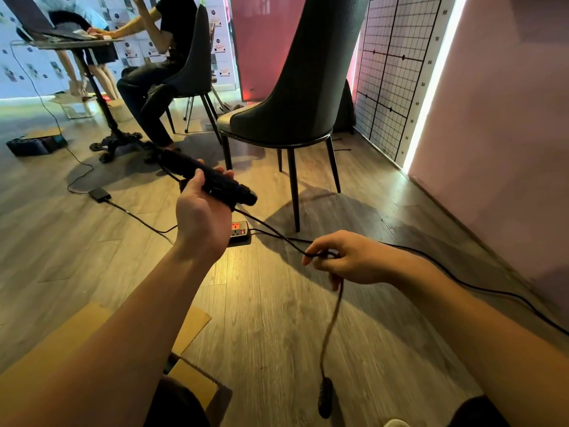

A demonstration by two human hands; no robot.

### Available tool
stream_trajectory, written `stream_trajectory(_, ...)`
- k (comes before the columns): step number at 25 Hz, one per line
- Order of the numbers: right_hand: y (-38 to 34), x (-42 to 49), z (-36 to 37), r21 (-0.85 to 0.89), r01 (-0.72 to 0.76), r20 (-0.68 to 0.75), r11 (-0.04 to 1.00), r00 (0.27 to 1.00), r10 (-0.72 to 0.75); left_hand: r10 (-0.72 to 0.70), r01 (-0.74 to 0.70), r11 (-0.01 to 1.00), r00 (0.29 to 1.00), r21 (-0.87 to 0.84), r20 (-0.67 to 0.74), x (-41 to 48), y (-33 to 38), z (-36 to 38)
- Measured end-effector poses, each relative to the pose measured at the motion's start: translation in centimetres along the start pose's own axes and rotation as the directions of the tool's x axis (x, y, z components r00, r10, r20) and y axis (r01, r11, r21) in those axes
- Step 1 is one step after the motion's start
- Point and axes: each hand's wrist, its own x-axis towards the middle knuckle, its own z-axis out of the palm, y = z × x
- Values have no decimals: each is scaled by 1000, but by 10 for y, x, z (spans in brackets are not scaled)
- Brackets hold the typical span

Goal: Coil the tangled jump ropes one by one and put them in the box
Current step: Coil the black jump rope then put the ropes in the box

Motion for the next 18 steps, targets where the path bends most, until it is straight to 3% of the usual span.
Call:
stream_trajectory(3,-6,-8,-4,137,30,-32,990,999,-26,89,-70,865,996,496,-15,3,-2,-14)
stream_trajectory(7,-15,-14,-10,93,127,-76,988,990,-120,-78,79,649,996,757,-37,0,-11,-24)
stream_trajectory(9,-20,-14,-6,75,196,-105,978,977,-188,-182,130,455,982,881,-50,-1,-16,-22)
stream_trajectory(11,-25,-14,-3,48,255,-198,966,950,-241,-337,90,201,941,975,-18,-9,-22,-16)
stream_trajectory(13,-26,-14,-2,4,276,-311,961,914,-261,-551,23,59,835,998,13,-19,-26,-13)
stream_trajectory(16,-17,-11,-4,-88,248,-487,965,834,-259,-813,89,104,581,991,33,-33,-28,-5)
stream_trajectory(18,-5,-4,-5,-110,191,-558,975,800,-220,-879,82,134,469,988,81,-39,-28,4)
